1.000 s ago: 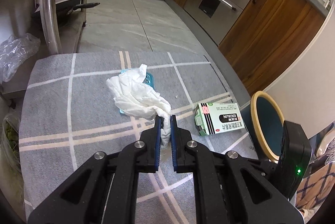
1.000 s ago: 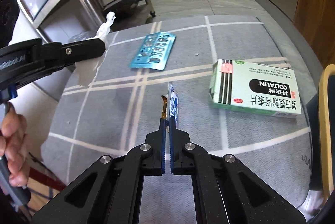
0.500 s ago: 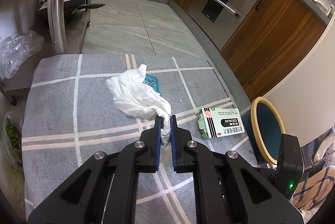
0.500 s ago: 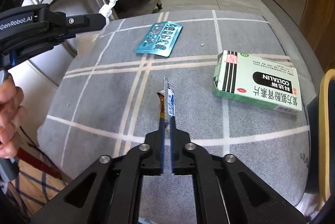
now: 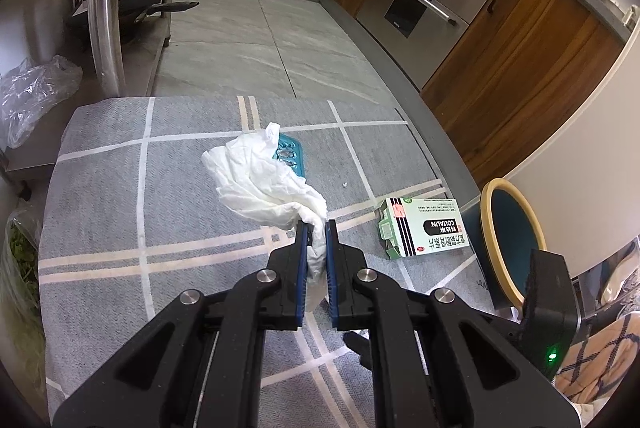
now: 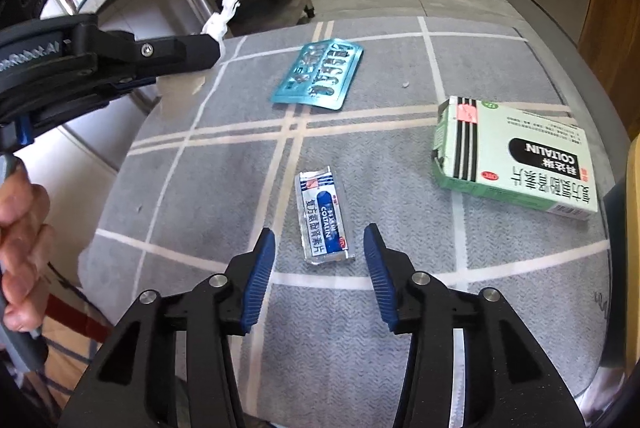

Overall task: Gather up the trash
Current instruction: 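Carry the tissue and tube box in both grippers over the teal bin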

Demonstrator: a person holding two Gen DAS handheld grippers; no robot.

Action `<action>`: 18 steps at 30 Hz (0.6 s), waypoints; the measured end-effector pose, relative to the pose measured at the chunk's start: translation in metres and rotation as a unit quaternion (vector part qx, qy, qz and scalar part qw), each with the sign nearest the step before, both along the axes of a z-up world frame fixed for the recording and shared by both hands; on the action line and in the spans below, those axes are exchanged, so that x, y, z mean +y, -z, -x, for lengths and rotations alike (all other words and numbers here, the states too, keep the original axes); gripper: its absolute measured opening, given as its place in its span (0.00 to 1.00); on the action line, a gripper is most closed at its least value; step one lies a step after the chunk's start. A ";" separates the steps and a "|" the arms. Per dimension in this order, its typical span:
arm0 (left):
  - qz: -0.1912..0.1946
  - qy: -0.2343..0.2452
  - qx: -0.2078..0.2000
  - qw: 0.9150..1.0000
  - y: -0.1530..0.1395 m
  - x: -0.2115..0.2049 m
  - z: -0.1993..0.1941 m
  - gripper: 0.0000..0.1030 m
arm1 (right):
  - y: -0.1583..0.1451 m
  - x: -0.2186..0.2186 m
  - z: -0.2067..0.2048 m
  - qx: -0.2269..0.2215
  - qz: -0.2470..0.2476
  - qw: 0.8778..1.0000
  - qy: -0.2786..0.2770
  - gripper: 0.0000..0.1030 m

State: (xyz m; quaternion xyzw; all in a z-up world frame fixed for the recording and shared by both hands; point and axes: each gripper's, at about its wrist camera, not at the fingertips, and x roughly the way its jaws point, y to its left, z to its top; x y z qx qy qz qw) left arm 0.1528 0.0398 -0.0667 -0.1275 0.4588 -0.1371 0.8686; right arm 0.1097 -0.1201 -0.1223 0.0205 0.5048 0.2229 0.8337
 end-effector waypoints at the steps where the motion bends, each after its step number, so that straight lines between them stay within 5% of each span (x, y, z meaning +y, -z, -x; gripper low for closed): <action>1: -0.001 0.001 0.001 1.000 0.001 0.000 0.000 0.07 | 0.002 0.001 -0.001 0.000 0.004 1.000 -0.001 0.47; 5: -0.004 0.002 0.002 1.000 0.002 -0.001 0.001 0.07 | 0.009 0.008 -0.003 0.000 0.016 1.000 -0.004 0.43; 7: -0.004 0.000 0.002 1.000 0.002 0.000 0.000 0.07 | 0.011 0.011 -0.004 0.000 0.022 1.000 -0.007 0.30; 18: -0.003 0.008 -0.004 1.000 -0.006 -0.014 -0.001 0.07 | -0.022 -0.021 0.007 -0.033 -0.008 0.999 0.018 0.29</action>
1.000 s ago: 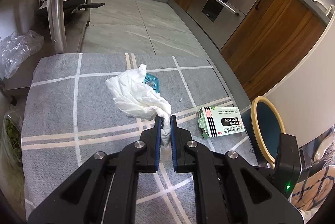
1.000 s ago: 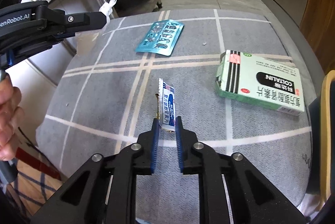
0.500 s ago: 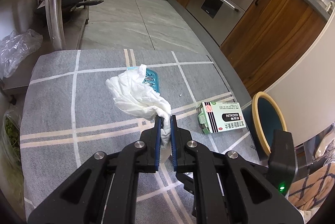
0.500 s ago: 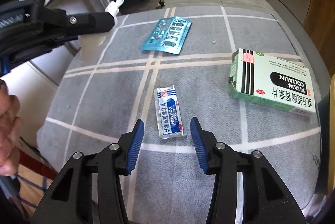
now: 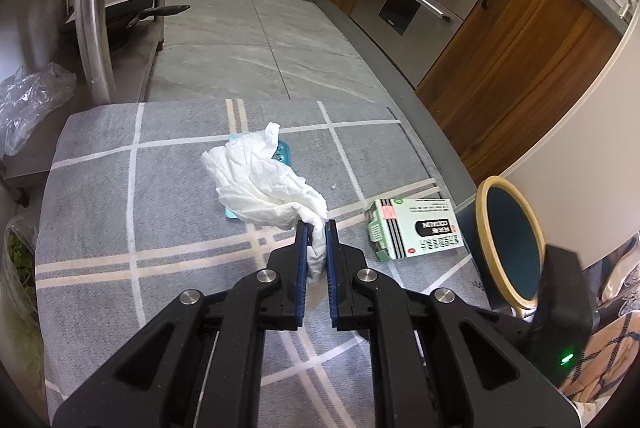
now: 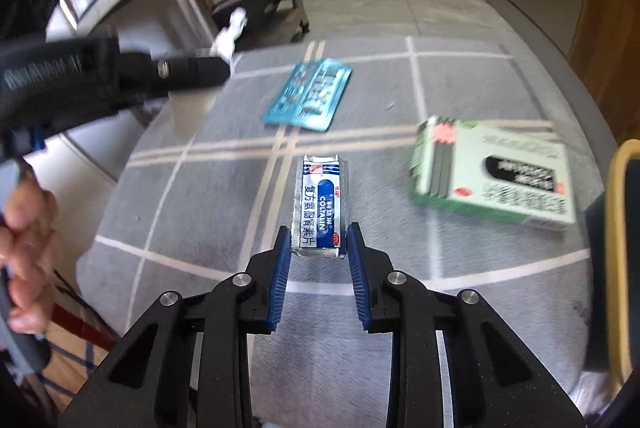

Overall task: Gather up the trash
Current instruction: 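Carry the tissue and tube box in both grippers over the teal bin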

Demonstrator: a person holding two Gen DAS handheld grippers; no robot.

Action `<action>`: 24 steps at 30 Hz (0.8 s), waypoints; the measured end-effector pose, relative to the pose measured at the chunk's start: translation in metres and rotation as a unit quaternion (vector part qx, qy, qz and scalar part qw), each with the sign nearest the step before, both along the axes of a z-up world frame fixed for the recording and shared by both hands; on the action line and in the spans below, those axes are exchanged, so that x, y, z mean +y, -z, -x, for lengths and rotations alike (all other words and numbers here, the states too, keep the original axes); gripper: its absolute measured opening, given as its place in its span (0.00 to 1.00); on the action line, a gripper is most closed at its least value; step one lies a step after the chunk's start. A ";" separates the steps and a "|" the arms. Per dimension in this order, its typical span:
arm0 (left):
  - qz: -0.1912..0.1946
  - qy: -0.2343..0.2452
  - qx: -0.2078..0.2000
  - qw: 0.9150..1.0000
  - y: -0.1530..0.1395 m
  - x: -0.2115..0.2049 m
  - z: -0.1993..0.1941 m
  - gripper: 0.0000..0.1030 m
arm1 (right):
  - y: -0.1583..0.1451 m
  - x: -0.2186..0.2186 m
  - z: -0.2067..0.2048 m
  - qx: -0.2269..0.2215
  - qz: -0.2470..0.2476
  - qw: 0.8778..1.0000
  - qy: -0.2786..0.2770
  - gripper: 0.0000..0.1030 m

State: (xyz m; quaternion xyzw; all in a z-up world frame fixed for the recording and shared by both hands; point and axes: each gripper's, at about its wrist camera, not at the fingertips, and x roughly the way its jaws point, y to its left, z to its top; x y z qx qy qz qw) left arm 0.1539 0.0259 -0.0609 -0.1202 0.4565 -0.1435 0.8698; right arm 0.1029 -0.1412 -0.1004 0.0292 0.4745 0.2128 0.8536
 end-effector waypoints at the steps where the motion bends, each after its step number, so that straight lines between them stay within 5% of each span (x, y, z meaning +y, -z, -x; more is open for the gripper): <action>1: 0.000 0.002 -0.002 1.000 -0.002 -0.003 0.000 0.07 | -0.004 -0.006 0.004 -0.004 -0.004 1.000 0.005 0.29; 24: 0.021 0.104 -0.031 0.994 -0.039 -0.127 -0.002 0.07 | -0.062 -0.169 0.034 -0.056 -0.033 0.987 0.146 0.29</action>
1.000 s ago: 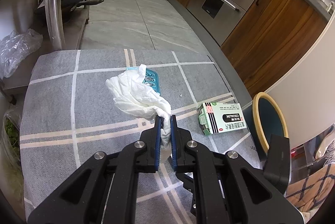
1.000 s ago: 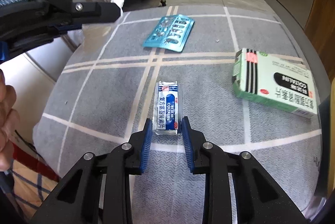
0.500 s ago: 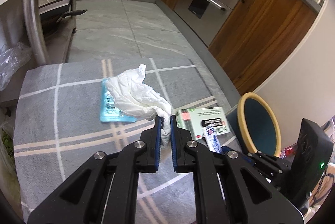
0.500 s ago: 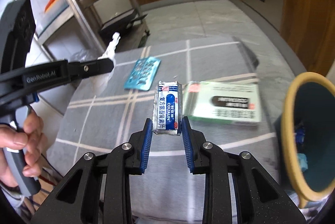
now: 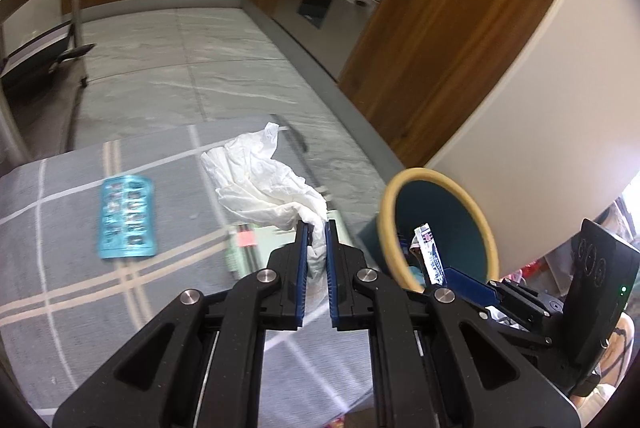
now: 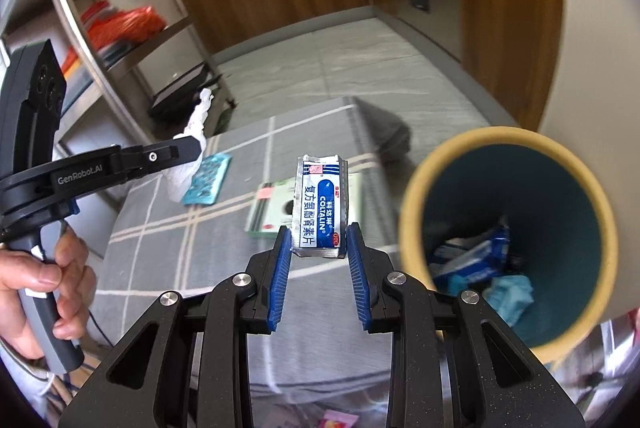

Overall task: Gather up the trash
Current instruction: 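Carry the tissue and tube box in both grippers over the teal bin, then open both grippers to drop the tissue and tube box into the bin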

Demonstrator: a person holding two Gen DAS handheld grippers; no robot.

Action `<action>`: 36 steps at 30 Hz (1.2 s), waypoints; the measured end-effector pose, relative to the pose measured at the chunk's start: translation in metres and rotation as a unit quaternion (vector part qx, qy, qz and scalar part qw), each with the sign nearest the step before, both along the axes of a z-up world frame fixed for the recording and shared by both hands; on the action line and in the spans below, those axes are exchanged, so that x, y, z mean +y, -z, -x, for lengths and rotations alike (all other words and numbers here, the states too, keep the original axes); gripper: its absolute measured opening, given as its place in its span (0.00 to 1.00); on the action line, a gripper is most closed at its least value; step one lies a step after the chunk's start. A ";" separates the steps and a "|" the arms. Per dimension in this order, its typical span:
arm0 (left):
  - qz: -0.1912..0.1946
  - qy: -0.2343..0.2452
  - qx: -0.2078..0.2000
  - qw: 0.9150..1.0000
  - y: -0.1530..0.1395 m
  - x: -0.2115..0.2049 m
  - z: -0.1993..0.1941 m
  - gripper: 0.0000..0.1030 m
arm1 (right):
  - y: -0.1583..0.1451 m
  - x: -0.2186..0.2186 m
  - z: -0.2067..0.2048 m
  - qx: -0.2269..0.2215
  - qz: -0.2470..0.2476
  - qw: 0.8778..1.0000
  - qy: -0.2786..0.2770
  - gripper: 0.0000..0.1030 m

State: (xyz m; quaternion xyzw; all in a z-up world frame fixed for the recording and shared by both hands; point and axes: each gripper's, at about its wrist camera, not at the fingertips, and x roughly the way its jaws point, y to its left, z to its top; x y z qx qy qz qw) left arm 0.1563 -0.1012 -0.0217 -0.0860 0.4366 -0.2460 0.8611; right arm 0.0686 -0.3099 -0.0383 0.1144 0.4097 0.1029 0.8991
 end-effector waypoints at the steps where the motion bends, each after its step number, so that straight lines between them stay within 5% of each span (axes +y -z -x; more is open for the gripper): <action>1: 0.000 0.005 0.000 1.000 -0.001 -0.006 0.000 0.07 | 0.000 -0.004 0.002 -0.001 0.000 1.000 0.007 0.29; 24: -0.016 0.160 0.021 0.987 0.023 -0.170 0.020 0.07 | 0.025 -0.128 0.036 0.014 -0.036 0.989 0.141 0.29; 36: -0.042 0.186 0.055 0.980 0.059 -0.214 0.017 0.08 | 0.044 -0.159 0.040 0.037 -0.053 0.982 0.178 0.29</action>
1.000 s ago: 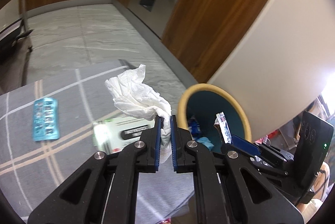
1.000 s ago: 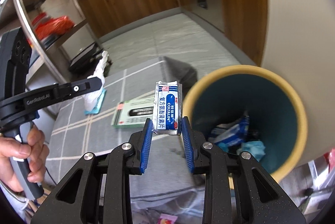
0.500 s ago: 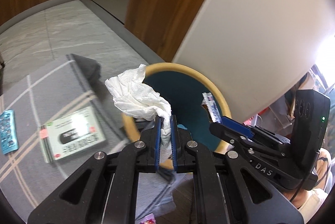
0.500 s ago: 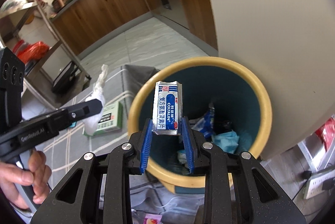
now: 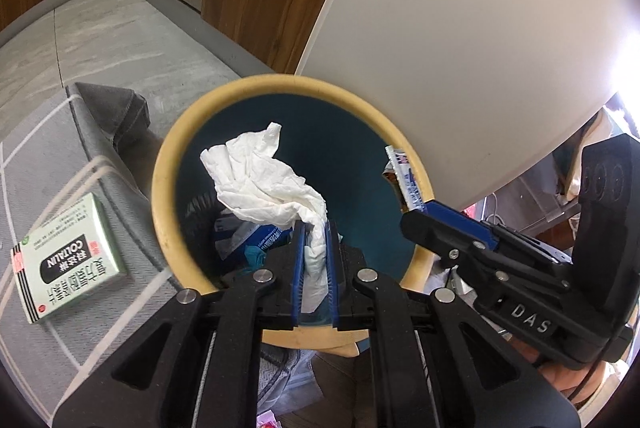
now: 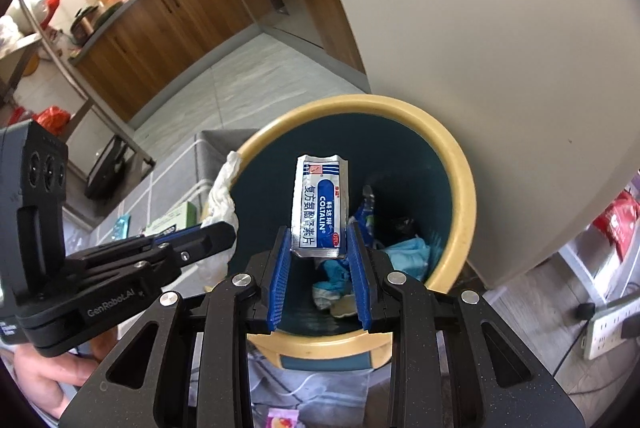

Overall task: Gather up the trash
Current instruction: 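Open both grippers to drop the tissue and tube box into the bin, then move both grippers back from the bin toward the cushion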

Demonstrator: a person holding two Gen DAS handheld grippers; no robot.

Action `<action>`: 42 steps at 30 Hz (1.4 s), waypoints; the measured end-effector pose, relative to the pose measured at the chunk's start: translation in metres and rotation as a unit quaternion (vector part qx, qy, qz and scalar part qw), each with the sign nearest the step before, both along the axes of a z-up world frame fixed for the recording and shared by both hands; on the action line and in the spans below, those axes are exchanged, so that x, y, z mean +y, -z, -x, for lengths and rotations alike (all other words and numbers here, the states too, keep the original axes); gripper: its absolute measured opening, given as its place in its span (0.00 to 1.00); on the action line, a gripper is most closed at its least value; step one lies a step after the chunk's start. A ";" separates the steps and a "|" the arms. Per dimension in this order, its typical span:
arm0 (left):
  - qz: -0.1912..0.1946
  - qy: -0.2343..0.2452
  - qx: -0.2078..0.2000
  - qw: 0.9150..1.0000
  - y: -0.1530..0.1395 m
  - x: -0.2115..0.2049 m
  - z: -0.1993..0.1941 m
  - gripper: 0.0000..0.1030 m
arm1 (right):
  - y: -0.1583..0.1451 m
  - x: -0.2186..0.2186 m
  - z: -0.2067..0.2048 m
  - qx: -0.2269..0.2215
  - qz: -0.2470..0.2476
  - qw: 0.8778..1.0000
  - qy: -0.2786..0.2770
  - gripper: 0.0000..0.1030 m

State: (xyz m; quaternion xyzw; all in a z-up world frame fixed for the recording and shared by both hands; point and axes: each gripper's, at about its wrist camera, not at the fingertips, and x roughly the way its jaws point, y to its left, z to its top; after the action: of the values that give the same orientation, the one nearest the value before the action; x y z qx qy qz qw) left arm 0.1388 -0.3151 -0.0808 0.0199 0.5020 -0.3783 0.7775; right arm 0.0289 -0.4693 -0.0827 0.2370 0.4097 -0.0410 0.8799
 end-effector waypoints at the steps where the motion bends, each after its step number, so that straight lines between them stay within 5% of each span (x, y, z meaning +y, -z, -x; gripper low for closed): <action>1: -0.003 0.000 0.001 1.000 0.002 -0.001 0.000 0.12 | 0.001 0.000 -0.001 0.002 -0.002 1.000 0.001 0.30; 9: -0.011 0.001 -0.006 1.000 0.008 0.001 0.001 0.50 | 0.006 0.000 -0.009 0.011 -0.010 1.000 0.015 0.32; 25: 0.004 -0.074 -0.031 0.997 -0.017 0.082 -0.011 0.74 | -0.013 0.018 -0.010 -0.019 -0.004 1.000 0.007 0.60; 35: -0.031 -0.094 -0.069 0.993 -0.022 0.139 -0.015 0.82 | -0.022 0.040 -0.018 -0.028 -0.002 0.999 -0.026 0.63; 42: -0.075 -0.050 -0.113 0.990 -0.015 0.169 -0.034 0.90 | -0.025 0.052 -0.018 -0.029 0.001 0.999 -0.044 0.63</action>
State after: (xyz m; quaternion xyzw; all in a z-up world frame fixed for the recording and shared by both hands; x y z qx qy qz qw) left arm 0.1724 -0.1465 -0.0662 0.0956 0.4384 -0.2957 0.8433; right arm 0.0471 -0.4177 -0.0576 0.2193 0.3940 0.0042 0.8925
